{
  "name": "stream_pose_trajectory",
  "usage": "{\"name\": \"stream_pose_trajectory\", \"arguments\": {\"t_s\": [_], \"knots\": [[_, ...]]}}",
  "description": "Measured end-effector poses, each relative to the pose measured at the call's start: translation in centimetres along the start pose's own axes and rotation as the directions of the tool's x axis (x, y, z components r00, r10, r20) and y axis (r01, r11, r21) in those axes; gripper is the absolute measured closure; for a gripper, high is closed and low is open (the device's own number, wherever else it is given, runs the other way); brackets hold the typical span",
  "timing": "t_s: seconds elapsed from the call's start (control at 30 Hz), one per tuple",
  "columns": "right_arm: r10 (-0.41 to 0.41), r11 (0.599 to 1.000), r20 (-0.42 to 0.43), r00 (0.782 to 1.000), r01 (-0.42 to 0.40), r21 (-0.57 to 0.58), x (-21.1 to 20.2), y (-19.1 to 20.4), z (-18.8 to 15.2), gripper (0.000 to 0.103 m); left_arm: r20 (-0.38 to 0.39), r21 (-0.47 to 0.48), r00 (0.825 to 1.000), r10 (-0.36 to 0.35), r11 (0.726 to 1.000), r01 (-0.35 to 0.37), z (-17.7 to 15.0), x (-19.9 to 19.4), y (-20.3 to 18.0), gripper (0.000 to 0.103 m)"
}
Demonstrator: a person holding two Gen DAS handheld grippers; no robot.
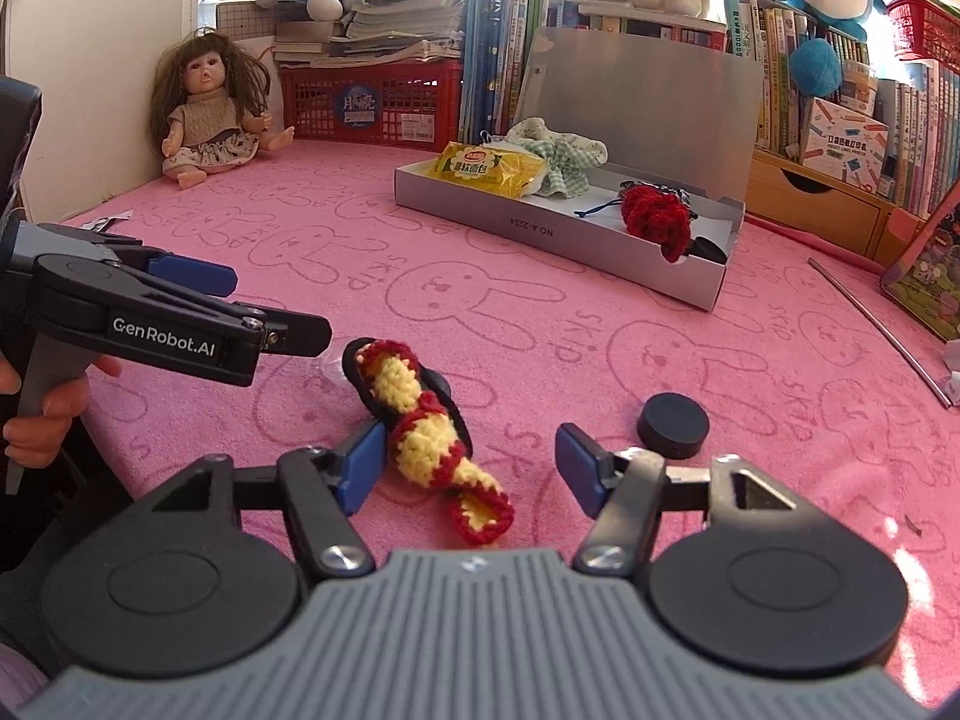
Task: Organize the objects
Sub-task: 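Grasp the clear plastic lid with the left gripper while the right gripper grasps the red-yellow knitted toy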
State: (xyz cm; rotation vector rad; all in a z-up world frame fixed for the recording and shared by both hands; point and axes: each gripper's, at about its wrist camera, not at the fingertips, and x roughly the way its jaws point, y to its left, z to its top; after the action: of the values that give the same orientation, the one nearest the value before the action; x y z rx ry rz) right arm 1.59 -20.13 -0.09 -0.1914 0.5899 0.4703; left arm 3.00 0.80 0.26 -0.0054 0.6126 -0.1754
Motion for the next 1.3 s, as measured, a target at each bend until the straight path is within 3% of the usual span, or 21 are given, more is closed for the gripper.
{"name": "stream_pose_trajectory", "arguments": {"t_s": [0.07, 0.13, 0.2, 0.53, 0.9, 1.3], "knots": [[0.006, 1.0, 0.001, 1.0, -0.006, 0.008, 0.1, 0.1, 0.1, 0.05, -0.004, -0.01, 1.0, -0.021, 1.0, 0.021, -0.1, 0.0, -0.1, 0.009], [0.004, 1.0, 0.012, 1.0, -0.005, 0.027, 0.0, 0.1, 0.1, 0.068, -0.003, -0.002, 0.999, -0.04, 0.999, 0.04, -0.3, 0.0, -0.4, 0.009], [0.004, 0.999, 0.018, 1.0, -0.005, 0.042, -0.1, -0.1, 0.3, 0.073, 0.006, 0.014, 0.999, -0.049, 0.999, 0.049, -0.4, -0.1, -0.8, 0.009], [-0.025, 0.995, 0.021, 0.999, 0.023, 0.094, -0.1, -1.3, 0.5, 0.074, 0.036, 0.093, 0.986, -0.162, 0.983, 0.158, -0.8, -0.4, -3.3, 0.014], [-0.085, 0.987, 0.023, 0.996, 0.081, 0.136, -0.1, -2.6, 0.5, 0.073, 0.027, 0.088, 0.986, -0.166, 0.983, 0.163, -0.6, 0.1, -3.8, 0.047], [-0.09, 0.985, 0.016, 0.996, 0.086, 0.147, 0.2, -2.7, 0.3, 0.072, 0.027, 0.034, 0.987, -0.159, 0.987, 0.158, -0.5, 0.2, -3.3, 0.069]]}}
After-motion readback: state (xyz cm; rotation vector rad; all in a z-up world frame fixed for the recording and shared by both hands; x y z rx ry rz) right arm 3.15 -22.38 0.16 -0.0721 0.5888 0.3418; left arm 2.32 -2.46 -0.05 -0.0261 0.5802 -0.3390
